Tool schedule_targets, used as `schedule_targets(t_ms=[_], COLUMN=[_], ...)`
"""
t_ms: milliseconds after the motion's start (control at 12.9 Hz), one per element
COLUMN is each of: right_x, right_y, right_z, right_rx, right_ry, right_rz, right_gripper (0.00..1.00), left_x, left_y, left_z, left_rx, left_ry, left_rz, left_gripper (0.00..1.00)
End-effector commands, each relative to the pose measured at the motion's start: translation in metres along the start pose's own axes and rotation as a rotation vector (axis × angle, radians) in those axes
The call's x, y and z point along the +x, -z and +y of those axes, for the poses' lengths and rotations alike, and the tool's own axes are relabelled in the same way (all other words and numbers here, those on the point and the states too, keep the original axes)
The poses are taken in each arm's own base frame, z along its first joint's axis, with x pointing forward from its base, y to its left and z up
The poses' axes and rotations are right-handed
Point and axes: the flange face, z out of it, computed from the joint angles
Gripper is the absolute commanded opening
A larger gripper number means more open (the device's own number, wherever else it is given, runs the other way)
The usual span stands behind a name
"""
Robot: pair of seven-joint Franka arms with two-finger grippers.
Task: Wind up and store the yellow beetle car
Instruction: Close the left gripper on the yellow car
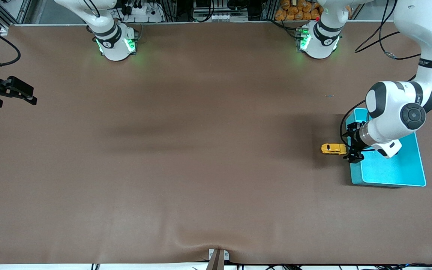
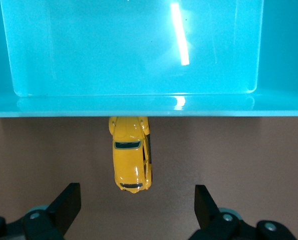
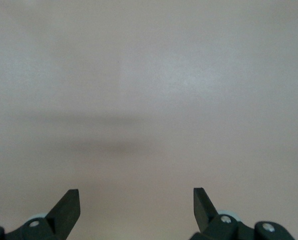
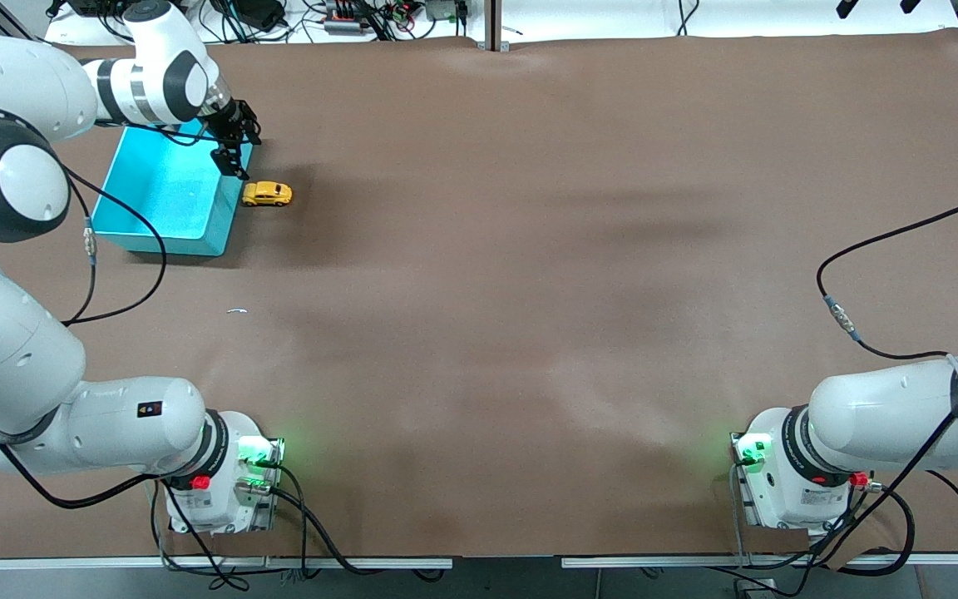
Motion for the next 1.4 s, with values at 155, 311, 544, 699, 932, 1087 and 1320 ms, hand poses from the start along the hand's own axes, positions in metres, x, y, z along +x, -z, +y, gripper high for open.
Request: schedule_targets(t_ms=[155, 311, 544, 699, 932, 1087, 1320], right_x=[-0.007, -0.010, -0.011, -0.012, -0.012, -0.010, -0.008], right_y=[0.007, 0.011, 0.011, 0.013, 0.014, 0.012, 0.009], right_z=[-0.008, -0.008, -0.010, -0.011, -0.016, -0.021, -0.024], right_rx=[0.011, 0.012, 0.015, 0.014, 0.013, 0.014, 0.014], right_ry=[-0.010, -0.010, -0.008, -0.008, 0.003, 0.012, 0.018], right_rz=[-0.007, -0.024, -0.035, -0.033, -0.027, -0.029, -0.030], right_gripper=[1.00, 1.00, 1.00, 1.00, 1.00, 1.00, 1.00], left_x=[-0.022, -0.023, -0.029, -0.030, -0.031, -0.030, -0.028], left_y=[-0.026, -0.036, -0.057, -0.067, -0.076, -0.076, -0.087], left_z=[0.001, 0.002, 0.002, -0.001, -0.005, -0.006, -0.008], left_rx=[0.030, 0.036, 0.037, 0.052, 0.070, 0.070, 0.071], left_ry=[-0.001, 0.010, 0.052, 0.052, 0.051, 0.072, 0.096], left_rz=[-0.008, 0.040, 0.116, 0.120, 0.121, 0.122, 0.197], left_gripper=[1.00, 1.00, 1.00, 1.00, 1.00, 0.96, 0.21])
